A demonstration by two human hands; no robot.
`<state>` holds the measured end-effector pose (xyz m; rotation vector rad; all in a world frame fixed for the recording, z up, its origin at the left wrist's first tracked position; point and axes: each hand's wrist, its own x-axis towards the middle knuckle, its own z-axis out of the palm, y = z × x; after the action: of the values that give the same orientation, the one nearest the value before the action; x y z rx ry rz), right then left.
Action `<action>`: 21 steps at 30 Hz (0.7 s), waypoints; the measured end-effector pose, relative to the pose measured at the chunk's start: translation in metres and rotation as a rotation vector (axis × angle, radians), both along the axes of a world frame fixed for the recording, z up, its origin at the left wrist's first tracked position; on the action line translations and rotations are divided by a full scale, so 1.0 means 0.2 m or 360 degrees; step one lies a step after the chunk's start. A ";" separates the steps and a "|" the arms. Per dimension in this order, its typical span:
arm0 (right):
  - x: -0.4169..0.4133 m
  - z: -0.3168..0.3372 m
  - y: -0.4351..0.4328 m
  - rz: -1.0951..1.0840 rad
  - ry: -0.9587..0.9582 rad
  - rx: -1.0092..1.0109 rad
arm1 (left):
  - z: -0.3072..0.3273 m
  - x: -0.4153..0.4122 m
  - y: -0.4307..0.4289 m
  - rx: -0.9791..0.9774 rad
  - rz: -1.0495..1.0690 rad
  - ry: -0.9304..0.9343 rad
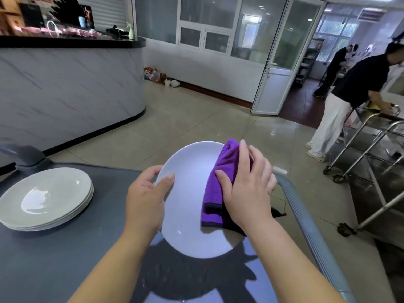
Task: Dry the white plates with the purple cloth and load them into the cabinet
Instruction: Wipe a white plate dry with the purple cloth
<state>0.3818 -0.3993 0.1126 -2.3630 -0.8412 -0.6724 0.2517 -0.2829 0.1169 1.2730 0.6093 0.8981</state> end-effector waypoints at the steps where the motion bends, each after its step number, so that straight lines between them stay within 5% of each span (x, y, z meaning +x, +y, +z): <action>1: 0.01 0.00 -0.01 0.0051 0.0093 -0.0001 | 0.00 0.00 0.00 0.0000 0.0011 -0.0009; 6: 0.01 -0.03 -0.03 0.0033 0.0723 0.0117 | 0.01 0.02 -0.07 -0.0055 0.0150 -0.0125; 10: -0.07 -0.13 -0.03 0.0069 0.1257 0.0757 | 0.00 0.04 -0.04 -0.0067 0.0200 -0.0138; 16: 0.10 0.01 -0.11 0.0318 0.1100 0.0552 | 0.00 0.01 0.07 -0.0130 -0.0352 0.0059; 19: 0.12 0.07 -0.12 0.0373 0.0930 0.0427 | 0.00 0.02 0.04 0.0180 -0.0086 0.0218; 21: 0.08 0.04 -0.09 0.0251 0.0889 0.0650 | 0.01 0.04 0.00 0.0287 0.0085 0.0161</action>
<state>0.3979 -0.4164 0.1216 -1.9373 -0.5649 -0.0854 0.2600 -0.2837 0.1191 1.4771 0.6556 0.9540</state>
